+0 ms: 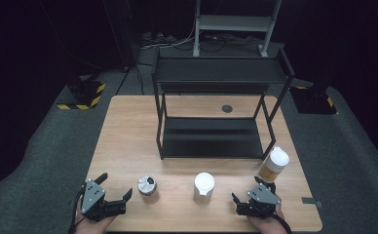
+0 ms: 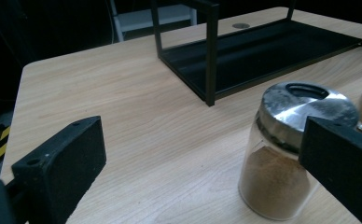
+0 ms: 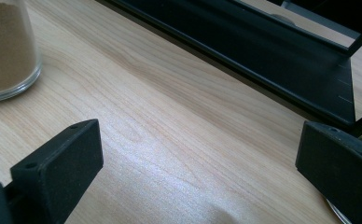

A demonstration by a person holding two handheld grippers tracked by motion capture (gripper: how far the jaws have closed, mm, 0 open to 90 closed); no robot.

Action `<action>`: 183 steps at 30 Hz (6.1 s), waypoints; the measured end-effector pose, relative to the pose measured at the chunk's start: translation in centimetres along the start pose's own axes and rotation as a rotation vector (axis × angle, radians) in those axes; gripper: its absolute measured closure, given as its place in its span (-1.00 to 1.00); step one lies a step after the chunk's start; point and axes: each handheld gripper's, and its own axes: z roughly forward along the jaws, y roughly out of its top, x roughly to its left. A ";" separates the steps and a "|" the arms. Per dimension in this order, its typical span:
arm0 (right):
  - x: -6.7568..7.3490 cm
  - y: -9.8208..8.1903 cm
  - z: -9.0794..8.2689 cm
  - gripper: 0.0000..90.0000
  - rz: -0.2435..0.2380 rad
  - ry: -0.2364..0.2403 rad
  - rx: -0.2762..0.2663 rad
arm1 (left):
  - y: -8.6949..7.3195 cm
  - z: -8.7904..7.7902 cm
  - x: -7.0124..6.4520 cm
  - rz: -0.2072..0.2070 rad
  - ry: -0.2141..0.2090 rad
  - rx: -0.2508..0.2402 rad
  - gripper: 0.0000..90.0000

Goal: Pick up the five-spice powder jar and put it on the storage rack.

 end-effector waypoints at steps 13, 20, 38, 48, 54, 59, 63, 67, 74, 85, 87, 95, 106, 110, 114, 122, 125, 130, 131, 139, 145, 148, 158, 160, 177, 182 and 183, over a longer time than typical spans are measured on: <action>0.0 0.0 0.0 -1.00 -0.001 -0.002 0.001 | 0.6 0.5 -0.8 -0.010 -0.062 -0.011 -0.98; 0.0 0.0 0.0 -1.00 -0.003 0.000 0.002 | 0.7 1.1 -1.5 0.001 -0.104 -0.008 -0.98; 0.1 0.0 0.0 -1.00 -0.002 -0.003 0.001 | 0.5 3.0 -2.8 0.011 -0.169 -0.005 -0.98; 0.1 0.0 0.0 -1.00 0.000 -0.003 0.001 | 0.2 3.9 -3.2 0.002 -0.162 0.002 -0.98; 0.0 0.0 0.0 -1.00 0.002 -0.002 0.002 | 0.0 4.3 -3.1 -0.006 -0.146 0.005 -0.95; 0.0 0.0 0.0 -1.00 0.000 -0.003 0.002 | -0.4 4.3 -2.9 -0.029 -0.133 -0.001 -0.77; 0.0 0.0 0.0 -1.00 0.002 -0.002 0.002 | -0.9 4.4 -2.4 -0.048 -0.145 -0.011 -0.64; 0.0 0.0 0.0 -1.00 0.003 -0.002 0.001 | -1.0 4.7 -2.5 -0.031 -0.149 0.000 -0.54; 0.0 0.0 0.0 -1.00 0.005 -0.001 -0.001 | -1.2 4.8 -2.9 -0.009 -0.136 -0.011 -0.33; 0.0 0.0 0.0 -1.00 0.007 -0.001 0.000 | -1.4 4.6 -3.1 0.003 -0.137 -0.022 -0.23; 0.0 0.0 0.0 -1.00 0.006 -0.001 0.000 | -1.3 4.6 -3.0 0.005 -0.138 -0.020 -0.23; -0.1 0.0 0.0 -1.00 0.005 0.001 0.000 | -1.2 4.4 -2.9 -0.017 -0.130 -0.036 -0.23; -0.1 0.0 0.0 -1.00 0.010 0.002 -0.002 | -0.6 4.1 -2.9 -0.024 -0.128 -0.048 -0.23; -0.1 -0.1 0.0 -1.00 0.008 0.001 -0.004 | 0.1 4.2 -3.1 -0.019 -0.124 -0.059 -0.23; -0.2 -0.1 0.0 -1.00 0.014 0.003 -0.005 | 1.0 4.6 -3.3 -0.010 -0.129 -0.070 -0.23; -0.2 -0.1 -0.1 -1.00 0.017 0.005 -0.006 | 2.8 5.9 -3.8 0.013 -0.147 -0.080 -0.23; -0.3 -0.1 -0.1 -1.00 0.019 0.006 -0.007 | 3.1 6.2 -4.0 0.016 -0.146 -0.083 -0.23; -0.3 -0.2 -0.1 -1.00 0.020 0.006 -0.008 | 3.7 7.1 -4.4 0.018 -0.155 -0.082 -0.23; -0.3 -0.2 -0.1 -1.00 0.020 0.006 -0.008 | 3.8 7.3 -4.5 0.018 -0.155 -0.083 -0.23; -0.3 -0.2 -0.1 -1.00 0.022 0.008 -0.009 | 4.5 8.6 -5.1 0.017 -0.161 -0.081 -0.23; -0.4 -0.2 -0.1 -1.00 0.024 0.008 -0.010 | 4.8 9.5 -5.3 0.010 -0.163 -0.077 -0.23; -0.4 -0.2 -0.1 -1.00 0.025 0.009 -0.010 | 5.0 10.0 -5.4 0.004 -0.163 -0.076 -0.23; -0.4 -0.2 -0.1 -1.00 0.027 0.009 -0.012 | 5.2 11.7 -5.7 0.001 -0.157 -0.067 -0.23; -0.4 -0.2 -0.1 -1.00 0.026 0.009 -0.012 | 5.2 12.0 -5.8 0.003 -0.156 -0.066 -0.23; -0.4 -0.3 -0.1 -1.00 0.028 0.010 -0.013 | 6.4 14.5 -5.8 0.006 -0.152 -0.058 -0.23; -0.4 -0.3 -0.1 -1.00 0.028 0.010 -0.014 | 6.8 15.5 -5.9 -0.004 -0.155 -0.062 -0.23; -0.4 -0.3 -0.1 -1.00 0.029 0.010 -0.014 | 6.8 15.6 -5.9 -0.009 -0.155 -0.063 -0.23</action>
